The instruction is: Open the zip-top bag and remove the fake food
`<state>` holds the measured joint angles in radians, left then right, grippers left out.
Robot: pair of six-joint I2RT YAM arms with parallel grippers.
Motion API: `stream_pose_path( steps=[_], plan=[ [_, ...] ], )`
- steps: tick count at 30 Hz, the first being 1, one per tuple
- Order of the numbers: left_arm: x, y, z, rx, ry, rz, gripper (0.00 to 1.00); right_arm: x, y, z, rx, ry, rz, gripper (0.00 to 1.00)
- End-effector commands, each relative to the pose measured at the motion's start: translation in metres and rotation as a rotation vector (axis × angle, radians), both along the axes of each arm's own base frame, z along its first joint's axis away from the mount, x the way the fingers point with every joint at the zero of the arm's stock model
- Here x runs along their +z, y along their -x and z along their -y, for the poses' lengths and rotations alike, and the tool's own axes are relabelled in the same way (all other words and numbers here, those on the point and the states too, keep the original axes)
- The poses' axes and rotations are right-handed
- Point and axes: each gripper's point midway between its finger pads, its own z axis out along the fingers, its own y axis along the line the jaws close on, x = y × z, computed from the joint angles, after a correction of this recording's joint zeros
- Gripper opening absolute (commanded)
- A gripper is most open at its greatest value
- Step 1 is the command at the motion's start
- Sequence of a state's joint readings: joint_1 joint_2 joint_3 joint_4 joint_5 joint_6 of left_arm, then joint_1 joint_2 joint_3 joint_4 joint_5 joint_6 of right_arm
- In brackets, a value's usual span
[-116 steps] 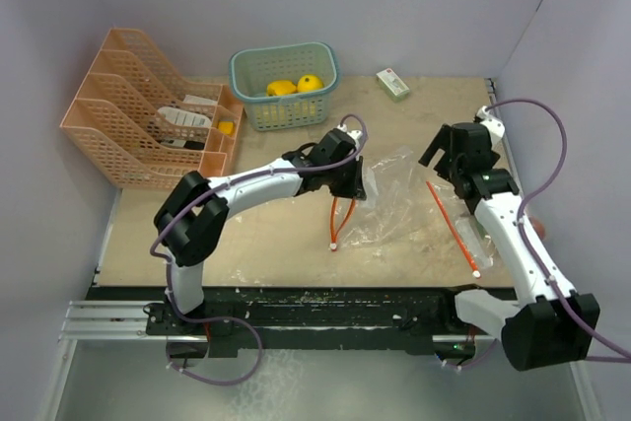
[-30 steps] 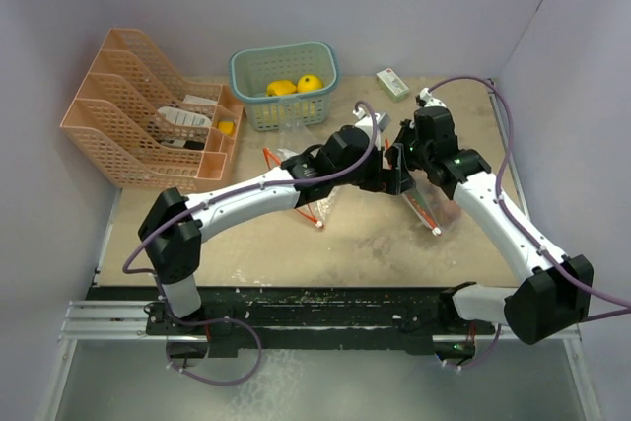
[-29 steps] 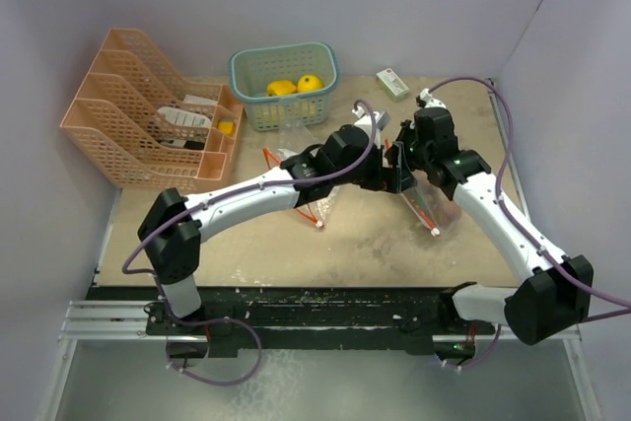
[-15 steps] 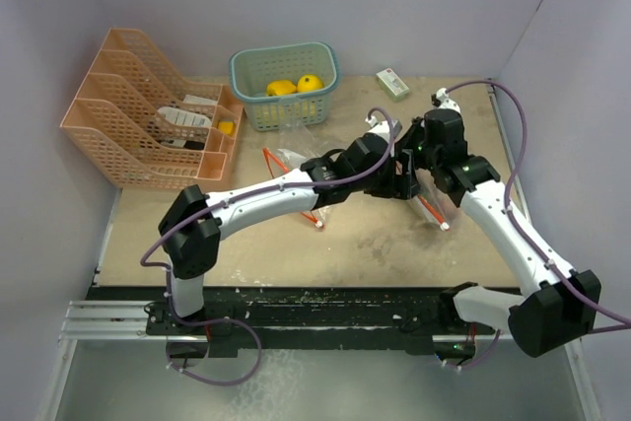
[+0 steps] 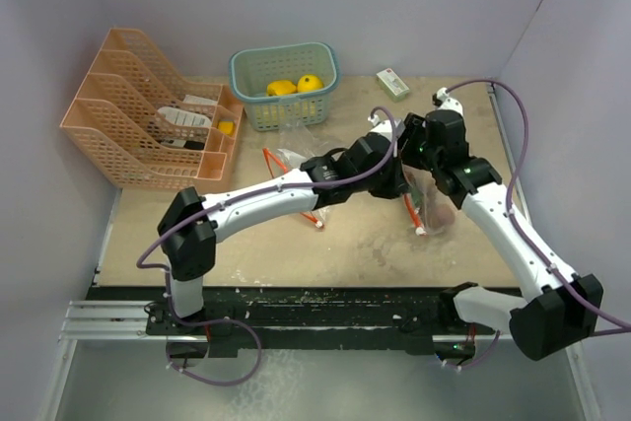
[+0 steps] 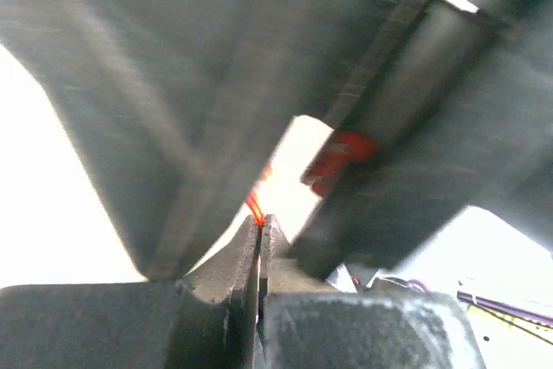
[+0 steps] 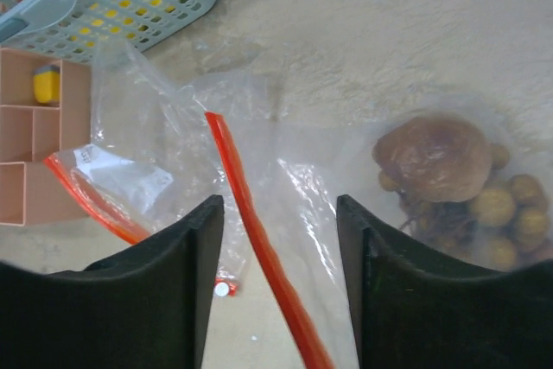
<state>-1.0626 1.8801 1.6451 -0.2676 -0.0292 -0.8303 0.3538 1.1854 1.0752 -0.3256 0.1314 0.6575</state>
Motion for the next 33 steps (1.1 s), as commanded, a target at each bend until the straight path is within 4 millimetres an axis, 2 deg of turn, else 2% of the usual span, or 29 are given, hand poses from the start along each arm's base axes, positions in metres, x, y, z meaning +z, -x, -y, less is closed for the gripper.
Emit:
stream_pose_path(
  steps=[1,4,8,11,12,14,17,24,33],
  plan=[
    [0.038,-0.036,-0.038,0.144,0.071,0.02,0.0,0.062,0.005,0.009,0.012,0.029,0.197,0.62],
    [0.049,-0.049,-0.062,0.205,0.088,0.015,0.0,0.072,0.01,0.016,-0.003,0.047,0.233,0.64],
    [0.065,-0.07,-0.099,0.306,0.108,-0.02,0.0,0.074,0.018,0.02,0.031,0.095,0.269,0.62],
    [0.079,-0.08,-0.119,0.355,0.11,-0.018,0.0,0.081,0.029,-0.005,0.213,0.078,0.338,0.61],
    [0.083,-0.083,-0.123,0.368,0.106,-0.019,0.0,0.081,0.035,-0.013,0.28,0.076,0.35,0.64],
    [0.088,-0.088,-0.127,0.386,0.098,-0.032,0.0,0.09,0.042,-0.029,0.406,0.078,0.419,0.68],
    [0.091,-0.09,-0.129,0.414,0.086,-0.063,0.0,0.076,0.058,-0.048,0.548,0.037,0.421,0.71],
    [0.096,-0.091,-0.127,0.451,0.101,-0.128,0.0,0.068,0.071,-0.051,0.631,0.073,0.438,0.74],
    [0.085,-0.096,-0.128,0.476,0.043,-0.156,0.0,0.1,0.084,-0.066,0.726,0.018,0.531,0.74]
  ],
)
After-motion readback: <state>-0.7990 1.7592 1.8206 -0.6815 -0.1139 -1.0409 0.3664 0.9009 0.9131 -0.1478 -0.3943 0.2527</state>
